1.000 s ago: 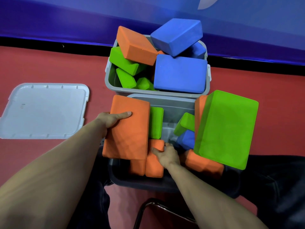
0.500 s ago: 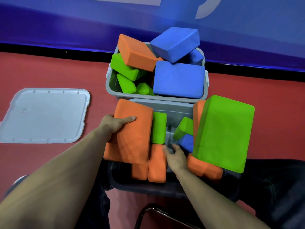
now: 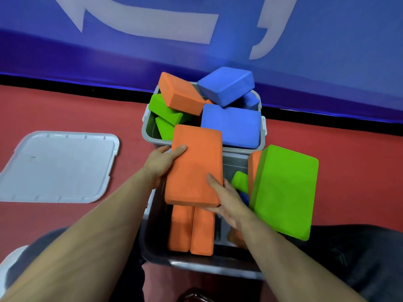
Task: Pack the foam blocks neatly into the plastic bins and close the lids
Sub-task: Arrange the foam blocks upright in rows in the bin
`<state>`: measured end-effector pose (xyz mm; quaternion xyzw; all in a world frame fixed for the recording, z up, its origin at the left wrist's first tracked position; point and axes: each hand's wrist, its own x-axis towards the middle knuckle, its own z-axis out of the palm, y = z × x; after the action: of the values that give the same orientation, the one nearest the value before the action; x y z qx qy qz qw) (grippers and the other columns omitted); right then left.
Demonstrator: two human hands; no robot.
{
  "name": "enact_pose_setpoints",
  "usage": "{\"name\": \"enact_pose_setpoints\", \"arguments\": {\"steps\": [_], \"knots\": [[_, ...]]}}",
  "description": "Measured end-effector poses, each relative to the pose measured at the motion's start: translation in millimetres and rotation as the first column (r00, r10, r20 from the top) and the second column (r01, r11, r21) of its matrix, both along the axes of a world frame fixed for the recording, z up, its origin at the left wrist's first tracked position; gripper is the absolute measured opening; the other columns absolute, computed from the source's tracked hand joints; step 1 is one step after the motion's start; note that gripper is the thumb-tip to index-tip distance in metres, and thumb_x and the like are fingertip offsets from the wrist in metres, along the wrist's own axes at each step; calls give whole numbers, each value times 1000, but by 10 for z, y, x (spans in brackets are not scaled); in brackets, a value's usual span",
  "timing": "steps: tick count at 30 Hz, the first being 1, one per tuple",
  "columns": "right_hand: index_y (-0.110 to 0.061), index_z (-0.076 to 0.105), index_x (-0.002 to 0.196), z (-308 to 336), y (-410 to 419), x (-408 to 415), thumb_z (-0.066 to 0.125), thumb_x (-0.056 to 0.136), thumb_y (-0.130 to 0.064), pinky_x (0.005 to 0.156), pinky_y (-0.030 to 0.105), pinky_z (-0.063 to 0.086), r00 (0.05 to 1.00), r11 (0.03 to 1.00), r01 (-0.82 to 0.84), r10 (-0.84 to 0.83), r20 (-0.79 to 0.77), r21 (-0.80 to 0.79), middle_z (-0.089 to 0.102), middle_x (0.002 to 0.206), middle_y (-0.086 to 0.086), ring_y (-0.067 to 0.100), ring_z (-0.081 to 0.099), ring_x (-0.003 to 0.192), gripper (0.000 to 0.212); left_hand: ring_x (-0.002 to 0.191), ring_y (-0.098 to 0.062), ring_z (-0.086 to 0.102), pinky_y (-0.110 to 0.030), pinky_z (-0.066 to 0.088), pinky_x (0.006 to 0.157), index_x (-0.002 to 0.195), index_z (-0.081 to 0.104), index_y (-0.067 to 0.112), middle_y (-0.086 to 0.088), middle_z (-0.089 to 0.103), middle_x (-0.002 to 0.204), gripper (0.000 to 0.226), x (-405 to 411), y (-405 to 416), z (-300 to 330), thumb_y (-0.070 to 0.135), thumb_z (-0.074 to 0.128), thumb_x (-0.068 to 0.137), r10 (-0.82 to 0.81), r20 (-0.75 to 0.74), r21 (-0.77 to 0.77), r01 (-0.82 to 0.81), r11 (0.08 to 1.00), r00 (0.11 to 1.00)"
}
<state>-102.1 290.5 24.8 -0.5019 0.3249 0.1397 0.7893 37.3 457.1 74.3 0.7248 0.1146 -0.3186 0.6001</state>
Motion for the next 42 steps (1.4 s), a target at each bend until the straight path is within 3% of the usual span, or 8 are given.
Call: {"name": "enact_pose_setpoints", "arguments": {"steps": [5, 8, 14, 16, 21, 25, 33, 42], "knots": [[-32, 47, 143, 104, -39, 99, 68, 90, -53, 88, 44, 60, 983, 983, 178, -177, 41, -32, 66, 133, -5, 17, 67, 114, 61, 71, -14, 67, -30, 54, 66, 120, 69, 24, 0, 75, 92, 55, -20, -11, 25, 61, 76, 80, -131, -73, -22, 130, 991, 989], [-34, 48, 144, 113, -69, 130, 72, 88, -50, 83, 37, 61, 974, 973, 207, -195, 117, -106, 67, 132, -7, 14, 68, 114, 63, 93, -20, 69, -43, 57, 85, 119, 69, 26, 1, 74, 105, 53, -43, -32, -3, 60, 77, 79, -187, -127, -49, 182, 982, 974], [-12, 41, 151, 224, -176, 110, 84, 74, -41, 109, 33, 47, 927, 946, 323, -318, 197, 5, 66, 136, 2, 11, 64, 122, 93, 102, -26, 69, -53, 59, 90, 112, 67, 19, -6, 71, 108, 40, -99, -157, 82, 50, 74, 87, -151, -171, -89, 138, 986, 974], [-15, 52, 141, 303, -163, 106, 81, 78, -37, 111, 39, 46, 925, 949, 306, -316, 210, 81, 68, 133, 1, 14, 63, 124, 73, 109, -29, 68, -54, 59, 89, 115, 65, 17, -10, 69, 115, 41, -133, -180, 110, 49, 71, 90, -168, -214, -135, 141, 981, 962], [-29, 36, 141, 365, -122, 81, 94, 62, -44, 90, 53, 59, 892, 902, 424, -399, 214, -84, 62, 131, -6, 16, 67, 115, 100, 109, -28, 70, -50, 55, 99, 125, 64, 17, -11, 69, 122, 56, -225, -136, 23, 58, 69, 87, -269, -222, -95, 254, 963, 937], [-18, 41, 136, 368, -117, -31, 96, 59, -42, 92, 31, 54, 900, 764, 435, -350, 261, -477, 64, 123, -2, 8, 66, 105, 98, 122, -30, 59, -54, 42, 110, 147, 47, 15, -11, 58, 140, 79, -343, 4, -196, 71, 51, 92, -118, -174, 88, 135, 987, 978], [-18, 60, 119, 527, -3, -294, 91, 70, -42, 91, 29, 56, 905, 697, 420, -271, 328, -581, 72, 110, -5, 9, 70, 99, 62, 145, -20, 30, -54, 45, 103, 157, 23, 45, 10, 24, 164, 98, -740, -195, 368, 81, 64, 75, -222, -79, -122, 211, 970, 972], [-33, 50, 128, 886, -40, -604, 84, 76, -51, 95, 30, 53, 966, 767, 106, 72, 249, -633, 63, 119, -13, 3, 65, 104, 64, 116, -22, 62, -49, 61, 88, 127, 65, 31, 2, 65, 128, 53, -1256, -168, 601, 68, 60, 89, -317, -80, -194, 297, 935, 945]]}}
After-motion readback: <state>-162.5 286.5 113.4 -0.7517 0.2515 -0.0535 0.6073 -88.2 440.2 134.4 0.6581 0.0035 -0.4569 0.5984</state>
